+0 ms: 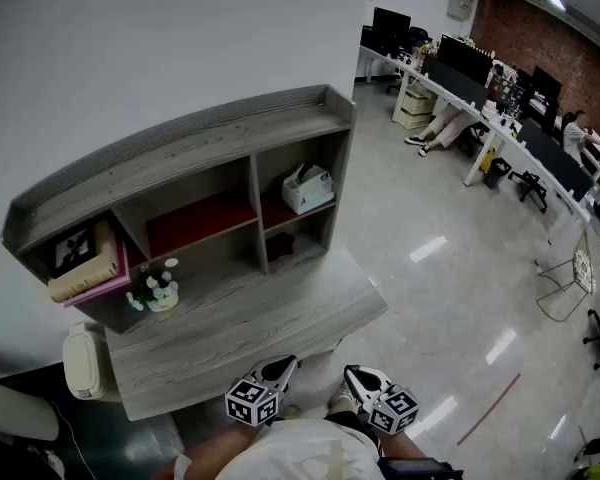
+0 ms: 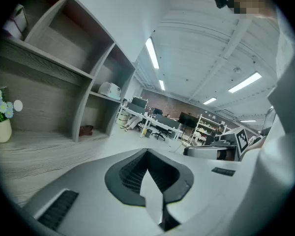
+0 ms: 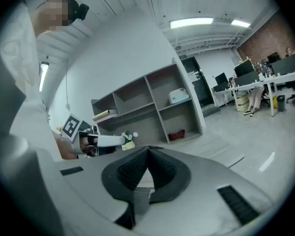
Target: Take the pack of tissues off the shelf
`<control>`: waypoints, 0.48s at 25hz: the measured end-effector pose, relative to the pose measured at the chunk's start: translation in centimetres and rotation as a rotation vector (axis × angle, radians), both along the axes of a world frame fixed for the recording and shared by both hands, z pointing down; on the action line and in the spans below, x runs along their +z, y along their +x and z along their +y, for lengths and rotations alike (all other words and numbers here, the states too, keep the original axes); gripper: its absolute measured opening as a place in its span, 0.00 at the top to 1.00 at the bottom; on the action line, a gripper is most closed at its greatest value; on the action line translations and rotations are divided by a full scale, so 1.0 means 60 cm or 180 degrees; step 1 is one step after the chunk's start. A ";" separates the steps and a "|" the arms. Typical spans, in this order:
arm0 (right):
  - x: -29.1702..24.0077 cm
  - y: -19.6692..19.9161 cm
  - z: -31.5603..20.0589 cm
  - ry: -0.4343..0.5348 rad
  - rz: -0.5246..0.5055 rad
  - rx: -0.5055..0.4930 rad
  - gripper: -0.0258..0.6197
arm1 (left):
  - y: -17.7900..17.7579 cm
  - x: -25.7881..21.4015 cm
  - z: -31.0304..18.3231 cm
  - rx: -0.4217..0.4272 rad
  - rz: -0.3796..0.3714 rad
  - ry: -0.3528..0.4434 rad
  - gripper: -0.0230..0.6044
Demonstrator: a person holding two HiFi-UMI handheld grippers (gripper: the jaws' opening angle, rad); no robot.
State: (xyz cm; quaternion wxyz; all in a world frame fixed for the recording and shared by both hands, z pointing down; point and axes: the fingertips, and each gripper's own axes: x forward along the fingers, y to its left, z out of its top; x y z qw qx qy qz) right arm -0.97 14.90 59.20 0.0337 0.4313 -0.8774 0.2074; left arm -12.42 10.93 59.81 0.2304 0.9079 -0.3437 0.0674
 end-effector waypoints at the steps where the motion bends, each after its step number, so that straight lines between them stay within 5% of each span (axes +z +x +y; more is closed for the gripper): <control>1: -0.001 0.001 0.003 0.0004 0.0007 0.0006 0.96 | 0.000 -0.002 0.003 0.0005 0.0001 0.0005 0.94; 12: -0.004 0.001 0.019 0.0015 -0.0011 0.0053 0.96 | -0.007 -0.013 0.012 -0.0020 0.0027 0.0048 0.94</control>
